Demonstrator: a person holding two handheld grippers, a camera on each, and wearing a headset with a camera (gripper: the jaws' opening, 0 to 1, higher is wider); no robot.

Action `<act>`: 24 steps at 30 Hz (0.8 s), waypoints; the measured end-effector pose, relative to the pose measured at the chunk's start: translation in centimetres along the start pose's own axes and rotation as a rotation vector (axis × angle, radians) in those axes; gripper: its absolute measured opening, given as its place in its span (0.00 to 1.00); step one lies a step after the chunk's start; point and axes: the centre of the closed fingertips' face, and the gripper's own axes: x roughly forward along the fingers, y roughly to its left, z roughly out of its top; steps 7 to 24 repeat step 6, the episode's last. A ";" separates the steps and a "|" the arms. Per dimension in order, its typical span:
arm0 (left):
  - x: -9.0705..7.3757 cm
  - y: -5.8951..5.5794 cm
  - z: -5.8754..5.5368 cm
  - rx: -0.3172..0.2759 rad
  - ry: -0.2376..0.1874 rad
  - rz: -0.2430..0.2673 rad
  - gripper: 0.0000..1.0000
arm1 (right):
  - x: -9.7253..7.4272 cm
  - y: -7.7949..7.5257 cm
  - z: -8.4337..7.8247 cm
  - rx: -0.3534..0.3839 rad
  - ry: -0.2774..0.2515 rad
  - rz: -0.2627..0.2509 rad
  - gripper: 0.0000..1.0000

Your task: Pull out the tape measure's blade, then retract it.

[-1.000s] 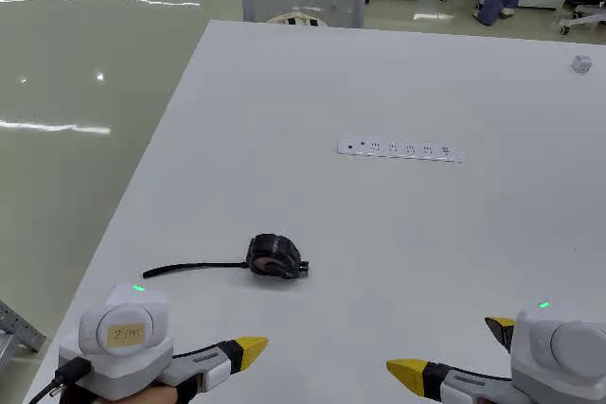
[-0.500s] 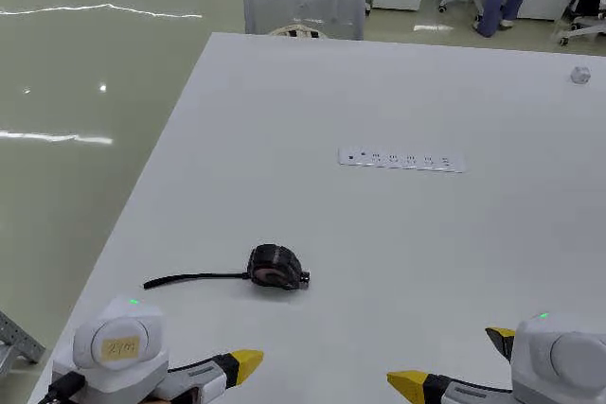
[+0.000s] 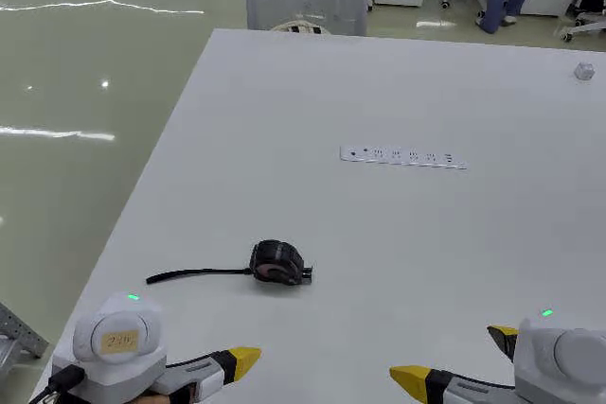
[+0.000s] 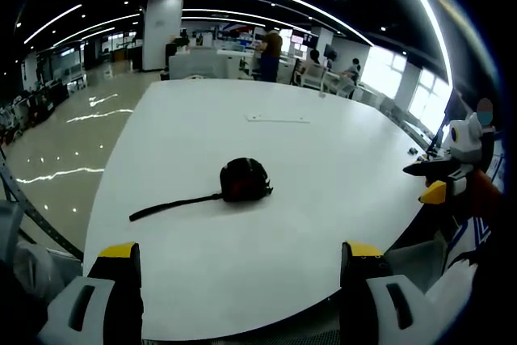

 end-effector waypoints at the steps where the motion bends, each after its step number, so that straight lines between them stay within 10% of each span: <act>1: 0.0 0.0 -0.1 0.000 0.003 -0.001 1.00 | 0.0 0.1 -0.1 0.004 0.003 0.002 0.98; 24: -0.2 0.3 -0.3 -0.001 0.006 0.001 1.00 | 0.0 0.5 -0.5 0.016 0.015 0.012 0.96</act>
